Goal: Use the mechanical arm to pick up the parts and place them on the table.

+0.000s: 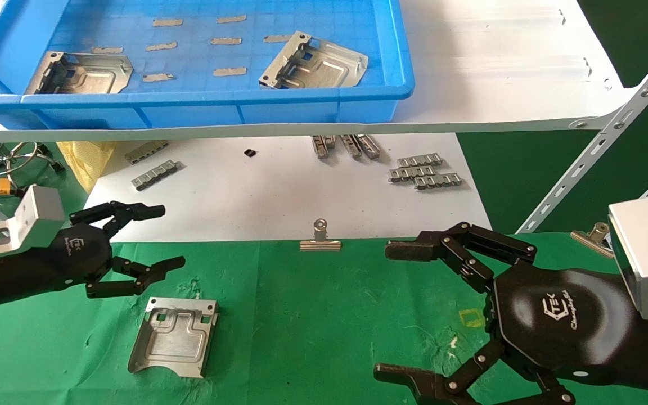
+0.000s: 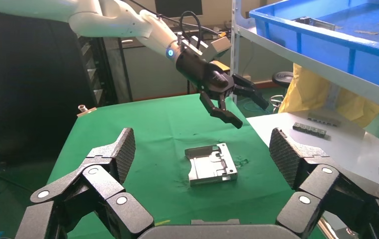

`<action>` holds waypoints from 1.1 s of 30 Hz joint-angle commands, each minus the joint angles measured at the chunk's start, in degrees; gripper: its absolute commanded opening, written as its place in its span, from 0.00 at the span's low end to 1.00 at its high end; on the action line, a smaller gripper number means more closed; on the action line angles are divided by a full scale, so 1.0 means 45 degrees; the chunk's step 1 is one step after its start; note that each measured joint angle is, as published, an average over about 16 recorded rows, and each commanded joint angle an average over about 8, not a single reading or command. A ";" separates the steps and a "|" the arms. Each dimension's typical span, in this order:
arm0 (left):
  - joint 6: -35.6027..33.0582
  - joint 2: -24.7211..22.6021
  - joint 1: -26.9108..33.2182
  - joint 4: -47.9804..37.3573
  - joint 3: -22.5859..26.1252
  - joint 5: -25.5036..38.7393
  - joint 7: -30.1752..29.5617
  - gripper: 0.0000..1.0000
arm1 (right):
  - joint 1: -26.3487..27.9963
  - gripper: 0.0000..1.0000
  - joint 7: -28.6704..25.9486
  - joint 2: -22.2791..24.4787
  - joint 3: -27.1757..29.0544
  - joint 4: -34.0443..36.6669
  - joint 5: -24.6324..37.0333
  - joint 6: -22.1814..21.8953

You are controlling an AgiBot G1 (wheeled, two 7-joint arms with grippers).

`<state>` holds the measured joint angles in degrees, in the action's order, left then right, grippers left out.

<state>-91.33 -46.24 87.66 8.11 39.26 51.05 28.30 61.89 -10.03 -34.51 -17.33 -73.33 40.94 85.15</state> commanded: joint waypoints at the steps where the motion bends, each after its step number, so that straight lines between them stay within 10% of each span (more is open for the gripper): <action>1: -0.0001 -0.0013 0.0065 -0.0011 0.0056 0.0111 0.0141 1.00 | 0.0000 1.00 0.0000 0.0000 0.0000 0.0000 0.0000 0.0000; 33: 0.0630 0.1252 -0.2889 0.7327 -0.2573 -0.0976 -0.4298 1.00 | 0.0009 1.00 0.0011 0.0004 -0.0019 0.0009 -0.0010 -0.0001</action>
<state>-88.49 -40.61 74.66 41.07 27.68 46.66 8.96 61.93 -9.98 -34.49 -17.42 -73.29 40.90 85.15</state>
